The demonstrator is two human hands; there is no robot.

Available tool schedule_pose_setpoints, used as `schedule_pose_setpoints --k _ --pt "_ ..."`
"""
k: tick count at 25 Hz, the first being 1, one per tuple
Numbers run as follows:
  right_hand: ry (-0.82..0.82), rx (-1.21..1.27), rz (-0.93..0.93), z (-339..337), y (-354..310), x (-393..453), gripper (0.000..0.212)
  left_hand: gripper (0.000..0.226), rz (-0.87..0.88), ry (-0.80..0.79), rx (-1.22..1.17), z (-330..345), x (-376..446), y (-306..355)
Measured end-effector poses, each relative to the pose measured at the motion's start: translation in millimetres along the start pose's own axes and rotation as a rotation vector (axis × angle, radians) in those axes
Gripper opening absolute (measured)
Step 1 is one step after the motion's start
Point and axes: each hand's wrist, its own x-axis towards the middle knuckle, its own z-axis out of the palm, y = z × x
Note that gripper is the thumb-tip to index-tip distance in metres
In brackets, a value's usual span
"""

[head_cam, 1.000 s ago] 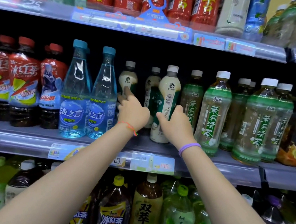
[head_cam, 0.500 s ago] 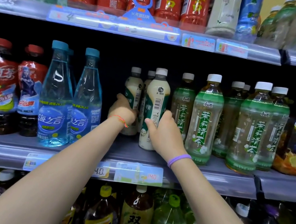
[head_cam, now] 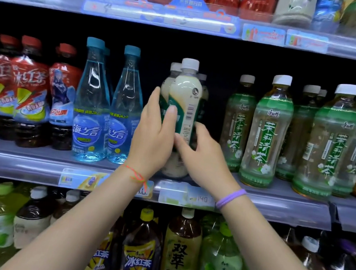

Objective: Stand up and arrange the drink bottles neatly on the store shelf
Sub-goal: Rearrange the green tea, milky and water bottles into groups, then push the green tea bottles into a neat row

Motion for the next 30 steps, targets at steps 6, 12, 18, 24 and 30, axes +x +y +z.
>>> schedule_pose_setpoints --k 6,12,18,24,30 --pt "-0.004 0.298 0.193 22 2 22 0.043 0.07 0.395 0.167 0.525 -5 -4 -28" --pt "-0.004 0.209 0.287 19 14 55 0.029 0.072 0.422 0.186 0.733 -14 -4 -43" --pt "-0.25 -0.522 0.468 29 34 126 0.058 0.049 0.476 0.214 0.731 -12 -7 -55" --pt "-0.3 -0.696 0.361 31 53 138 0.063 0.047 0.489 0.22 0.714 -11 -9 -56" --pt "-0.235 -0.568 0.15 -7 17 54 0.052 0.051 0.486 0.218 0.702 -10 -9 -56"
